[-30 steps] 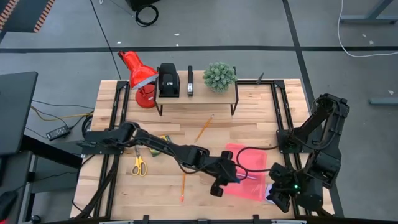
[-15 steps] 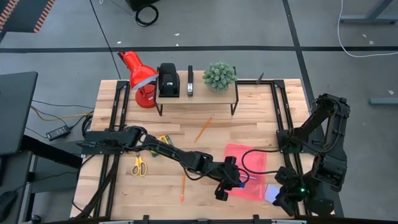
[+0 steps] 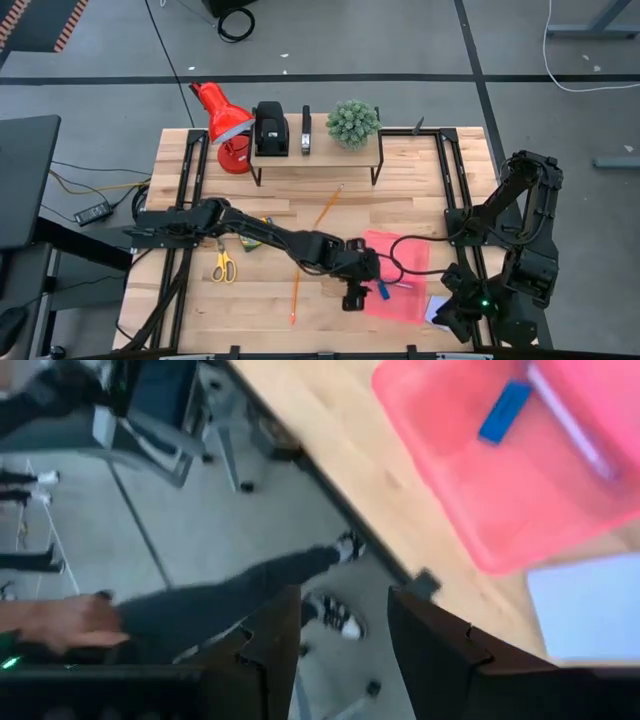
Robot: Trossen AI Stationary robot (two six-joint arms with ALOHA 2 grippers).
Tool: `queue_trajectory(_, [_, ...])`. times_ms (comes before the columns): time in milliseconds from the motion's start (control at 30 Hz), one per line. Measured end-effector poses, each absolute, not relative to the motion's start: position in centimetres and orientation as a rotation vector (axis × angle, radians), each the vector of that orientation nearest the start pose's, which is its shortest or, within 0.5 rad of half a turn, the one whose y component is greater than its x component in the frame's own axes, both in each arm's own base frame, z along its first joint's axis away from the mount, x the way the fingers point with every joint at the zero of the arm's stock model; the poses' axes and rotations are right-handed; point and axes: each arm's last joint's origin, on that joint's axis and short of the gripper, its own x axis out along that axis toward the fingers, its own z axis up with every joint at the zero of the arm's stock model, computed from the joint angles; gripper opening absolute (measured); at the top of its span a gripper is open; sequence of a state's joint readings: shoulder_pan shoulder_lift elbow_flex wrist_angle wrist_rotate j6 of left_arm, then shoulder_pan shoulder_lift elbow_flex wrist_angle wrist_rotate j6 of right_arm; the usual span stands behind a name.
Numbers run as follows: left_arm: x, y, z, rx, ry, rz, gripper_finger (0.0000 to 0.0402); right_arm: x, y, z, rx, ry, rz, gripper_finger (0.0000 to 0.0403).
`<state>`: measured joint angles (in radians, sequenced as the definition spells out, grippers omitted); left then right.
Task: Pack school essentials
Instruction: Put the bottom orange pencil into the pink supply box
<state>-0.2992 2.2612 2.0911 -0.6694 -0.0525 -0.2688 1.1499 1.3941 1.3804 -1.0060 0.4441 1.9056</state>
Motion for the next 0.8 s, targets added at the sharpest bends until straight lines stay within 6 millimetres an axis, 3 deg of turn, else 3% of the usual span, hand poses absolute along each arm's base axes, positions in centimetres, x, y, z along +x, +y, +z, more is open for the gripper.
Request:
queue_trajectory(233, [45.9, -13.0, 27.2, -0.303, 1.041, 0.072, 0.0191, 12.7, 23.1, 33.9, 0.983, 0.870, -0.301, 0.0158])
queue_trajectory(433, [43.6, -14.3, 26.5, -0.350, 1.215, 0.201, 0.0159, 13.0, 23.0, 33.8, 0.979, 0.865, -0.306, 0.0158])
queue_trajectory(600, [41.9, -15.0, 26.1, -0.307, 1.328, 0.296, 0.0164, 13.0, 22.9, 33.8, 0.940, 0.861, -0.293, 0.0158])
queue_trajectory(800, [40.6, -14.6, 28.4, -0.310, 1.308, 0.309, 0.0186, 13.2, 22.7, 33.8, 0.878, 0.865, -0.289, 0.0158])
